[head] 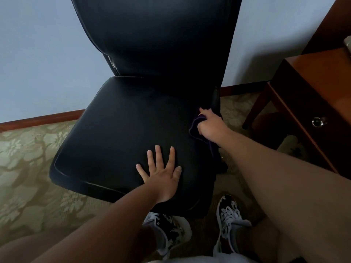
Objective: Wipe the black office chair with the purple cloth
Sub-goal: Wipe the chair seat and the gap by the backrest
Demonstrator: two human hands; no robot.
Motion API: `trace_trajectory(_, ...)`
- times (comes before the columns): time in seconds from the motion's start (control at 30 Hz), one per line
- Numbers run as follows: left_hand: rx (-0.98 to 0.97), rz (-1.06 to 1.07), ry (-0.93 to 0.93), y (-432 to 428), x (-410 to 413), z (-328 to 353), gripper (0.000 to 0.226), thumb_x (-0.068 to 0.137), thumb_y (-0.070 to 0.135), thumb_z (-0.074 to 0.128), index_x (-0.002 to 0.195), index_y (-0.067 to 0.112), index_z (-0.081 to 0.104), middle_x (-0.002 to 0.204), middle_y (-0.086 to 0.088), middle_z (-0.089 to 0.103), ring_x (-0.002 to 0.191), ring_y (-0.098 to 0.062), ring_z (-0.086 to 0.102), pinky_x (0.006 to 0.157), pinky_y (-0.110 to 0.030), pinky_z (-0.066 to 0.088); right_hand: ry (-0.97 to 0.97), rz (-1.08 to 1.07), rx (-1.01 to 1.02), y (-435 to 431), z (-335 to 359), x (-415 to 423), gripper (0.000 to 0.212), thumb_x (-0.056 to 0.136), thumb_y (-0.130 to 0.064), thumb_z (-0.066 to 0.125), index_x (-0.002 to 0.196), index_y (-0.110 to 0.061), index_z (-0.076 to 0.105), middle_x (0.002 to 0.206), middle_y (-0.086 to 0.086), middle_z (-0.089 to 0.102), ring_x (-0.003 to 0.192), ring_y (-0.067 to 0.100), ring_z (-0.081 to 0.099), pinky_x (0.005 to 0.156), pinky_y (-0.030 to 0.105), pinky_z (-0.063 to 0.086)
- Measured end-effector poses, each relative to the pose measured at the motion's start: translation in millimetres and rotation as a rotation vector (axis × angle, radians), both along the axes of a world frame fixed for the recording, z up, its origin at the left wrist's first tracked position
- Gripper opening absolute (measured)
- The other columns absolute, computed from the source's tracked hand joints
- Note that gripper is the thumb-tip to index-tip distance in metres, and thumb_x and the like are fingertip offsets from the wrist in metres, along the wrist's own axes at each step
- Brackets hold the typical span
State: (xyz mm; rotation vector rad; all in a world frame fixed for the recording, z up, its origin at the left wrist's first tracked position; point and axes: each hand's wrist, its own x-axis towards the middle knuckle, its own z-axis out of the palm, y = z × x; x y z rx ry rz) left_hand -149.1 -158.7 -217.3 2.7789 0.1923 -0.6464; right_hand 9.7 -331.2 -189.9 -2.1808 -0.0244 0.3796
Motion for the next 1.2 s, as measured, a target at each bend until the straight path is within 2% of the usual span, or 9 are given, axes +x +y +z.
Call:
trace_trajectory(0.1, -0.015, 0.019, 0.002, -9, 2, 1, 0.060, 0.098, 0.057, 0.010, 0.135, 0.051, -0.038, 0.145, 0.005, -0.051, 0.125, -0.019, -0.052, 0.085, -0.051, -0.039, -0.097, 0.026, 0.040, -2, -6, -27, 0.041, 0.084, -0.005, 0.053, 0.118, -0.024, 0.065, 0.152, -0.003, 0.047, 0.148, 0.024, 0.026, 0.122, 0.030, 0.008)
trace_trajectory(0.17, -0.028, 0.031, 0.004, -12, 2, 3, 0.060, 0.098, 0.056, 0.010, 0.137, 0.050, -0.035, 0.145, 0.005, -0.050, 0.126, -0.020, -0.051, 0.089, -0.053, -0.038, -0.122, 0.064, 0.063, -4, -10, -56, 0.026, 0.082, -0.003, 0.055, 0.095, -0.023, 0.066, 0.127, -0.014, 0.063, 0.134, 0.015, 0.040, 0.111, 0.008, 0.008)
trace_trajectory(0.2, -0.030, 0.037, 0.009, -13, 2, 4, 0.061, 0.099, 0.056, 0.011, 0.139, 0.049, -0.034, 0.146, 0.004, -0.049, 0.128, -0.021, -0.050, 0.092, -0.055, -0.036, -0.114, 0.063, 0.086, -6, -10, -71, 0.025, 0.081, -0.002, 0.056, 0.091, -0.023, 0.066, 0.114, -0.023, 0.064, 0.125, 0.009, 0.044, 0.102, -0.002, 0.004)
trace_trajectory(0.27, -0.022, 0.042, 0.017, -14, 1, 7, 0.061, 0.099, 0.055, 0.011, 0.141, 0.047, -0.033, 0.147, 0.002, -0.048, 0.131, -0.022, -0.048, 0.098, -0.060, -0.031, -0.095, 0.055, 0.133, -8, -8, -97, 0.026, 0.078, 0.000, 0.056, 0.083, -0.025, 0.062, 0.098, -0.032, 0.059, 0.120, 0.006, 0.047, 0.101, -0.003, -0.004)
trace_trajectory(0.4, 0.007, 0.036, 0.014, -12, -1, 11, 0.060, 0.100, 0.053, 0.009, 0.141, 0.046, -0.033, 0.149, 0.000, -0.046, 0.133, -0.024, -0.045, 0.102, -0.062, -0.027, -0.128, 0.094, 0.128, -3, -9, -141, 0.033, 0.082, -0.003, 0.055, 0.078, -0.035, 0.050, 0.122, -0.022, 0.062, 0.140, 0.015, 0.038, 0.119, 0.022, 0.000)
trace_trajectory(0.67, 0.093, 0.001, 0.004, 3, -8, 9, 0.058, 0.100, 0.053, 0.006, 0.143, 0.044, -0.032, 0.152, -0.001, -0.042, 0.137, -0.026, -0.041, 0.102, -0.062, -0.027, -0.233, 0.169, 0.117, 12, -23, -209, 0.022, 0.082, -0.008, 0.051, 0.087, -0.029, 0.048, 0.142, -0.011, 0.058, 0.141, -0.008, 0.019, 0.117, 0.012, -0.006)
trace_trajectory(0.9, 0.006, -0.030, -0.005, 21, -10, 5, 0.059, 0.098, 0.058, 0.012, 0.139, 0.053, -0.031, 0.141, 0.010, -0.050, 0.129, -0.017, -0.049, 0.100, -0.056, -0.031, -0.194, 0.114, 0.222, -6, -27, -157, 0.030, 0.084, 0.001, 0.056, 0.086, -0.028, 0.052, 0.136, -0.003, 0.064, 0.145, 0.013, 0.036, 0.123, 0.029, 0.012)
trace_trajectory(1.07, -0.007, -0.056, -0.012, 27, -13, 3, 0.057, 0.096, 0.061, 0.010, 0.127, 0.060, -0.038, 0.130, 0.017, -0.057, 0.126, -0.014, -0.052, 0.097, -0.052, -0.035, -0.020, -0.038, 0.388, -28, -21, -92, 0.039, 0.081, 0.015, 0.050, 0.082, -0.023, 0.060, 0.133, -0.006, 0.059, 0.135, 0.011, 0.043, 0.096, -0.003, 0.024)
trace_trajectory(1.2, 0.002, -0.058, 0.015, 31, -12, 3, 0.058, 0.095, 0.061, 0.010, 0.124, 0.062, -0.041, 0.129, 0.018, -0.060, 0.123, -0.013, -0.055, 0.096, -0.051, -0.036, 0.086, -0.170, 0.491, -35, -11, -49, 0.036, 0.075, 0.019, 0.046, 0.080, -0.014, 0.061, 0.129, -0.009, 0.058, 0.123, 0.012, 0.048, 0.074, 0.002, 0.039)
